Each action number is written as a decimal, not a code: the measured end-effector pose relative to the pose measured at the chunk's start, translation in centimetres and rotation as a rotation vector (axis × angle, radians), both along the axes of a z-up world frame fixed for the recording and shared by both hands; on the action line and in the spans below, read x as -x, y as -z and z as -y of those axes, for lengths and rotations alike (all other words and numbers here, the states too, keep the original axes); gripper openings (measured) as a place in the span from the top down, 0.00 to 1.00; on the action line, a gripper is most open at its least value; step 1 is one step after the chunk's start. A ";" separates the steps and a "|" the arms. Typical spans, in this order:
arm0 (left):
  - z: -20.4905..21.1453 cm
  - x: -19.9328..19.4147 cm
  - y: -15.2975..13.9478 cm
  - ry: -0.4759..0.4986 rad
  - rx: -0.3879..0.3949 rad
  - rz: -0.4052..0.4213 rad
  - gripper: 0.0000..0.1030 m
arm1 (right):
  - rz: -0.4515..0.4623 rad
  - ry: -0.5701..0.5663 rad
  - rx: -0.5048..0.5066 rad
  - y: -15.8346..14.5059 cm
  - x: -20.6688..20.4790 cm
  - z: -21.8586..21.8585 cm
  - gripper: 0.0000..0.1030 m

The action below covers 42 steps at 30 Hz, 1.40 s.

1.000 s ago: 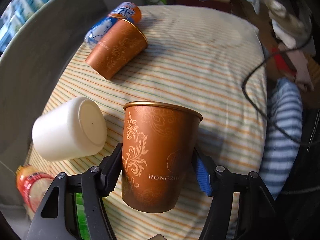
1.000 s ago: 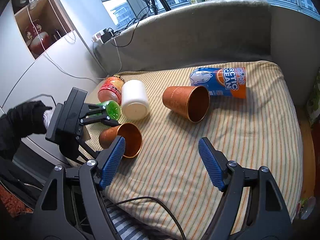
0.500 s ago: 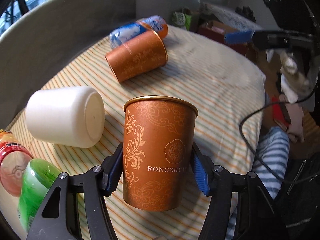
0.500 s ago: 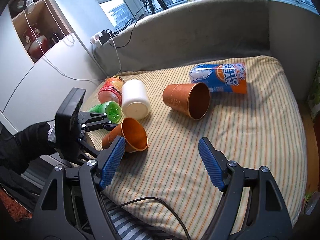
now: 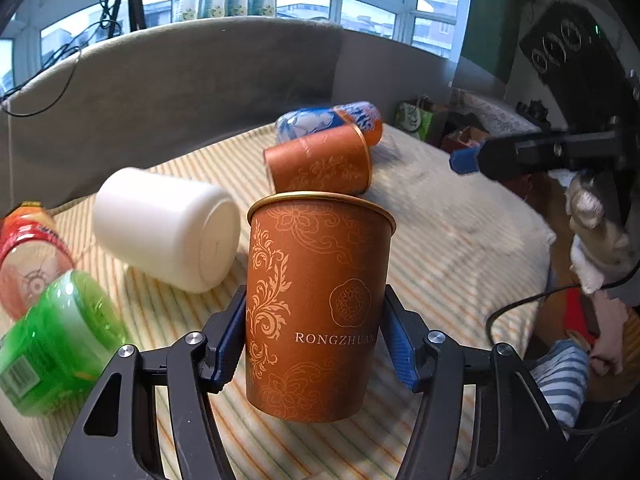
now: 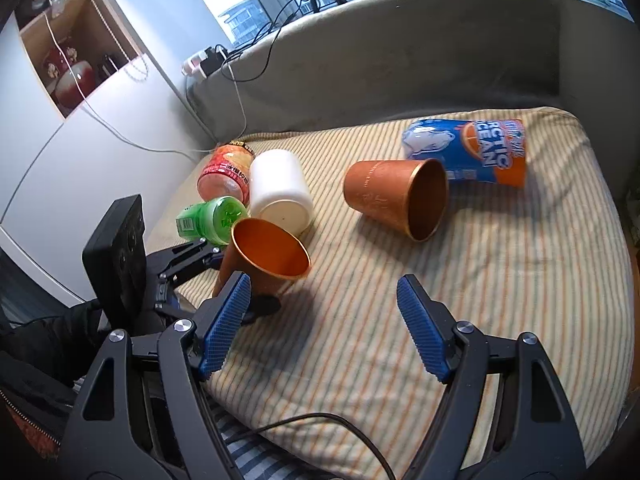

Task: Flip cup upright
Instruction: 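Lift the copper cup with the left tool and turn it mouth up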

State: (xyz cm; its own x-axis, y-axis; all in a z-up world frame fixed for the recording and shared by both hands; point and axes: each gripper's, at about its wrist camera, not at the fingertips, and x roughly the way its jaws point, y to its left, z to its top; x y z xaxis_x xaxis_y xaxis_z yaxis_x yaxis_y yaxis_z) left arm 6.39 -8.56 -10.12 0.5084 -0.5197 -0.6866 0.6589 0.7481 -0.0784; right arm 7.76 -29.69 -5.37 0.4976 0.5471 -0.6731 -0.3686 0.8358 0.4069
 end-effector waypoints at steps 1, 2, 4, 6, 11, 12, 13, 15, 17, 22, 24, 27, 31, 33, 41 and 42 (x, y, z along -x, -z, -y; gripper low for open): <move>-0.3 0.2 0.1 -0.005 0.001 -0.001 0.40 | 0.002 -0.002 0.003 0.0 0.0 -0.3 0.24; -0.6 0.4 0.2 -0.011 0.003 -0.001 0.40 | 0.003 -0.003 0.000 -0.1 0.0 -0.5 0.24; -1.0 0.7 0.2 -0.018 0.001 -0.007 0.41 | 0.003 -0.003 -0.007 -0.2 0.0 -0.8 0.24; -1.4 1.0 0.3 -0.028 -0.003 -0.022 0.41 | 0.006 0.001 -0.008 -0.3 0.2 -0.9 0.24; -1.8 1.7 0.4 -0.045 -0.007 -0.026 0.42 | 0.013 0.008 -0.009 -0.5 0.5 -1.1 0.24; -1.8 1.8 0.3 -0.041 -0.001 -0.033 0.42 | 0.010 0.004 -0.008 -0.5 0.5 -1.2 0.24; -1.8 1.8 0.3 -0.037 -0.004 -0.046 0.42 | 0.006 0.002 -0.005 -0.5 0.5 -1.4 0.24; -1.4 1.2 0.3 -0.013 -0.031 -0.101 0.40 | 0.001 -0.003 -0.006 -0.4 0.4 -1.7 0.24; -1.0 0.2 0.4 0.001 -0.074 -0.183 0.37 | 0.007 -0.011 -0.008 -0.5 0.6 -2.1 0.24; 0.0 -2.1 -0.5 0.033 -0.177 -0.312 0.26 | 0.027 -0.009 -0.021 -0.8 1.1 -2.2 0.24; 0.5 -3.7 -1.1 0.061 -0.171 -0.396 0.26 | 0.024 0.002 -0.025 -0.7 1.2 -1.9 0.24; 1.3 -5.8 -1.4 0.079 -0.173 -0.496 0.26 | 0.012 0.019 -0.033 -0.3 1.2 -1.2 0.24; 1.8 -7.4 -1.1 0.064 -0.199 -0.558 0.36 | -0.001 0.045 -0.046 0.2 1.1 -0.2 0.24; 2.1 -7.7 -0.9 0.068 -0.214 -0.575 0.35 | -0.005 0.056 -0.053 0.4 1.0 0.3 0.24; 3.6 -6.4 -2.3 0.094 -0.225 -0.494 0.38 | -0.016 0.087 -0.074 0.9 0.8 1.5 0.24; 3.5 -6.1 -2.7 0.094 -0.214 -0.474 0.38 | -0.017 0.087 -0.077 0.9 0.8 1.5 0.24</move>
State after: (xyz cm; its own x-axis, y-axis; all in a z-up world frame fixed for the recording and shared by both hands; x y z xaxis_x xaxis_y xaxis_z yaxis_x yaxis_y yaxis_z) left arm 12.48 -12.04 -7.45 0.0746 -0.3711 -0.9256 0.6531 0.7196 -0.2359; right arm 6.94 -31.21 -6.32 0.5342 0.5528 -0.6396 -0.2885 0.8304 0.4767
